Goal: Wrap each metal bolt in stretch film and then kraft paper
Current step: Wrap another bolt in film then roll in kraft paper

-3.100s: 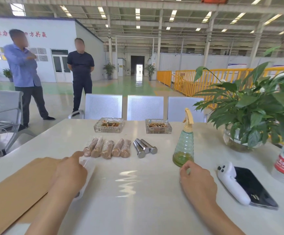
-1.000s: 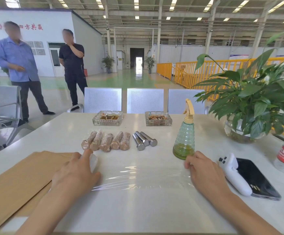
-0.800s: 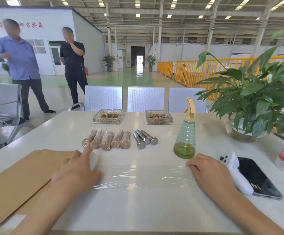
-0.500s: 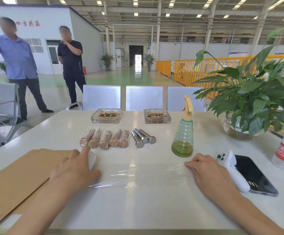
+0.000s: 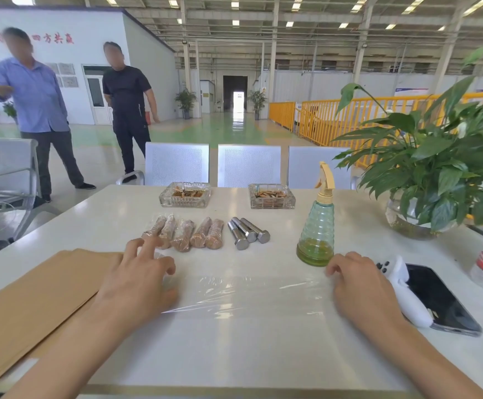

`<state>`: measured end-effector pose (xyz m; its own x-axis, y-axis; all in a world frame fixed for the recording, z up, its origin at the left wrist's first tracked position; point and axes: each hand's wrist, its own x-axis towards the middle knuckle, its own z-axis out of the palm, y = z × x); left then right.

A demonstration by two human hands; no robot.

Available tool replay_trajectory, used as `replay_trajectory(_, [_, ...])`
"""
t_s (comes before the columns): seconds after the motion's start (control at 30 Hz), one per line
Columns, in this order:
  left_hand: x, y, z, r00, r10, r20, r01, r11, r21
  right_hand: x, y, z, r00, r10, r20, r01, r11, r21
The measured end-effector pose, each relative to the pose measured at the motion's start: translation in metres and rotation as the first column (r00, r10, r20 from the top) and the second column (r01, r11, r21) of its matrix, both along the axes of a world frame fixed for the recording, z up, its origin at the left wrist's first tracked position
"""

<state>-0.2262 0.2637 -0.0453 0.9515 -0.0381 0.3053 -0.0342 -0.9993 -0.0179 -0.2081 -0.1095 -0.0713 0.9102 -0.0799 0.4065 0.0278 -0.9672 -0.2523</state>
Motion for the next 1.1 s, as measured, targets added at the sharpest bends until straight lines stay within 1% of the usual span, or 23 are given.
replay_trajectory(0.07, [0.0,-0.005,0.006,0.999,-0.013,-0.049,0.014,1.0,0.023,0.0,0.006,0.005,0.995,0.01,0.096,-0.02,0.994,0.105])
replay_trajectory(0.1, [-0.001,-0.008,0.009,0.997,-0.02,-0.071,0.023,0.999,0.038,-0.001,0.011,0.007,0.993,0.044,0.113,-0.057,0.992,0.109])
replay_trajectory(0.13, [-0.001,-0.011,0.012,0.995,-0.026,-0.094,0.031,0.998,0.053,-0.003,0.018,0.009,0.99,0.098,0.1,-0.107,0.99,0.091])
replay_trajectory(0.2, [-0.002,-0.019,0.015,0.991,-0.044,-0.124,0.054,0.995,0.084,-0.005,0.03,0.009,0.98,0.198,0.014,-0.199,0.979,0.036])
replay_trajectory(0.23, [-0.003,-0.021,0.016,0.99,-0.053,-0.129,0.066,0.993,0.096,-0.006,0.034,0.008,0.975,0.218,-0.034,-0.218,0.976,0.007])
replay_trajectory(0.33, [-0.003,-0.021,0.015,0.987,-0.06,-0.15,0.078,0.99,0.114,-0.008,0.039,0.003,0.968,0.221,-0.122,-0.229,0.971,-0.062])
replay_trajectory(0.4, [-0.003,-0.019,0.013,0.986,-0.074,-0.15,0.094,0.987,0.131,-0.01,0.039,0.0,0.965,0.221,-0.143,-0.232,0.97,-0.07])
replay_trajectory(0.47, [-0.003,-0.015,0.009,0.983,-0.124,-0.138,0.141,0.982,0.125,-0.01,0.038,-0.003,0.965,0.222,-0.142,-0.234,0.969,-0.075])
replay_trajectory(0.5, [-0.002,-0.012,0.006,0.981,-0.164,-0.104,0.173,0.981,0.083,-0.01,0.038,-0.004,0.966,0.224,-0.132,-0.234,0.97,-0.068])
replay_trajectory(0.53, [-0.001,-0.009,0.004,0.978,-0.205,-0.039,0.205,0.979,0.01,-0.011,0.037,-0.005,0.968,0.226,-0.105,-0.232,0.972,-0.047])
replay_trajectory(0.57, [0.0,-0.004,0.003,0.971,-0.232,0.06,0.237,0.967,-0.098,-0.011,0.037,-0.006,0.974,0.219,-0.056,-0.22,0.975,-0.01])
replay_trajectory(0.6, [0.003,0.001,0.003,0.959,-0.228,0.17,0.262,0.939,-0.222,-0.013,0.037,-0.008,0.98,0.201,0.005,-0.201,0.979,0.037])
replay_trajectory(0.63, [0.007,0.006,0.004,0.948,-0.185,0.259,0.265,0.909,-0.321,-0.014,0.037,-0.009,0.983,0.176,0.059,-0.181,0.98,0.084])
replay_trajectory(0.67, [0.013,0.013,0.005,0.941,-0.118,0.318,0.24,0.893,-0.379,-0.015,0.036,-0.01,0.984,0.152,0.089,-0.162,0.979,0.121])
replay_trajectory(0.73, [0.026,0.03,0.008,0.934,0.028,0.356,0.14,0.888,-0.437,-0.015,0.034,-0.013,0.988,0.126,0.09,-0.138,0.979,0.152])
replay_trajectory(0.8, [0.04,0.052,0.009,0.94,0.16,0.301,0.009,0.872,-0.489,-0.015,0.035,-0.015,0.991,0.122,0.061,-0.129,0.982,0.136])
replay_trajectory(0.87, [0.049,0.074,0.006,0.955,0.254,0.152,-0.143,0.845,-0.516,-0.015,0.037,-0.015,0.992,0.12,0.029,-0.122,0.988,0.094])
replay_trajectory(0.93, [0.051,0.086,0.002,0.949,0.311,-0.05,-0.295,0.825,-0.481,-0.015,0.037,-0.016,0.994,0.112,0.017,-0.113,0.991,0.073])
replay_trajectory(0.97, [0.05,0.089,-0.001,0.934,0.335,-0.122,-0.354,0.838,-0.415,-0.015,0.038,-0.016,0.994,0.11,0.018,-0.111,0.991,0.069])
replay_trajectory(1.03, [0.047,0.091,-0.008,0.921,0.362,-0.144,-0.389,0.881,-0.271,-0.016,0.038,-0.016,0.993,0.113,0.029,-0.115,0.991,0.074])
replay_trajectory(1.07, [0.045,0.092,-0.012,0.925,0.362,-0.119,-0.381,0.888,-0.259,-0.017,0.038,-0.017,0.993,0.115,0.03,-0.117,0.99,0.08])
replay_trajectory(1.1, [0.044,0.093,-0.014,0.929,0.354,-0.105,-0.369,0.882,-0.293,-0.018,0.038,-0.018,0.993,0.114,0.029,-0.116,0.99,0.084])
